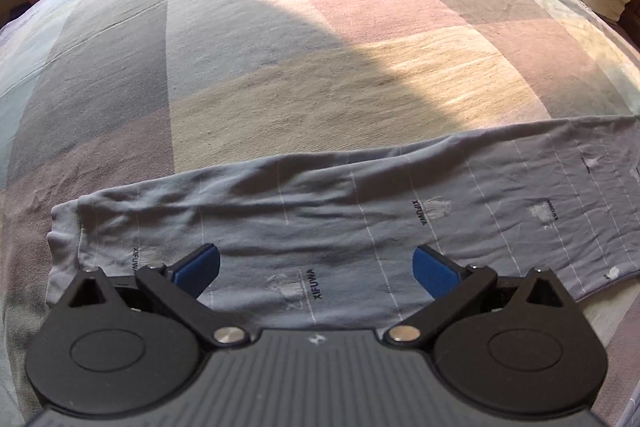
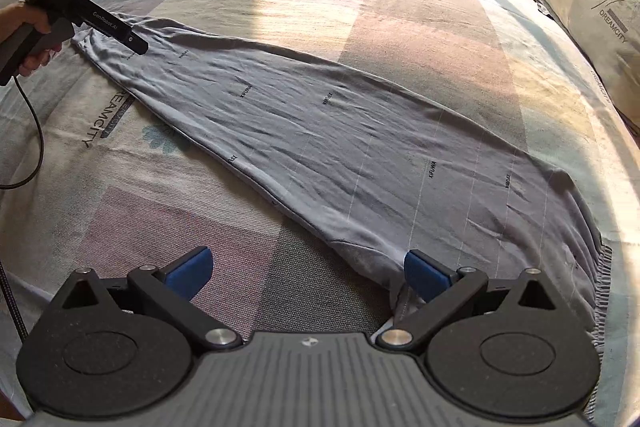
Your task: Fold clothes
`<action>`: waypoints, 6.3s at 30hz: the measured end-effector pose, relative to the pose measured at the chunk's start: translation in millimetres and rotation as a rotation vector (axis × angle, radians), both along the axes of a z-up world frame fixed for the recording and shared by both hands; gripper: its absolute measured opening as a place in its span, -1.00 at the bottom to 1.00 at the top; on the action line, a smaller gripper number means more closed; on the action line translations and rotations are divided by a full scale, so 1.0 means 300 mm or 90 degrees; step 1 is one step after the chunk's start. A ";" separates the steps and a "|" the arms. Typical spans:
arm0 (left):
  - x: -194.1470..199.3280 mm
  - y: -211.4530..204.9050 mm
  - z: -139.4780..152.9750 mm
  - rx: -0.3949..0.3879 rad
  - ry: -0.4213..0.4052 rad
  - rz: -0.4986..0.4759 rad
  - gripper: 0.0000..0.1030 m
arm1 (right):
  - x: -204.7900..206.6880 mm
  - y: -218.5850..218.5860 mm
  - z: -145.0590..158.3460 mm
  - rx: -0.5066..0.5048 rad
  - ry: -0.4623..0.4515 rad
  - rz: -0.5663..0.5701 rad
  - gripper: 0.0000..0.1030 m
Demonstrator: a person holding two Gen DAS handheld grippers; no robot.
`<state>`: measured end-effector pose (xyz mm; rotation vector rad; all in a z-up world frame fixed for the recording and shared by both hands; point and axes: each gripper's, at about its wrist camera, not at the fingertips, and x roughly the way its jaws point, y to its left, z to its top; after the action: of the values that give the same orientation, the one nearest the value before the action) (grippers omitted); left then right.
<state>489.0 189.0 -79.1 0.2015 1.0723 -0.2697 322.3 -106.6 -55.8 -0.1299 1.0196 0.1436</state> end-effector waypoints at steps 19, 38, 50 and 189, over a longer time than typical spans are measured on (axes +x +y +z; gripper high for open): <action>-0.058 -1.179 0.044 -0.201 0.100 -0.203 0.98 | -0.215 -0.617 -0.088 -0.033 0.009 -0.113 1.00; 0.002 -1.351 -0.007 -0.129 0.107 -0.135 0.99 | -0.280 -0.686 -0.144 0.080 0.004 -0.077 1.00; -0.440 -1.075 0.141 -0.081 0.181 -0.206 0.99 | -0.312 -0.578 -0.193 0.053 0.036 0.009 1.00; -1.293 0.246 -0.089 0.017 0.160 0.316 1.00 | -0.283 0.078 -0.186 -0.015 0.127 0.198 1.00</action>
<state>101.1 262.9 -105.9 -0.0814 1.3371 0.1716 237.5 -83.2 -111.8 -0.3004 1.1953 0.4346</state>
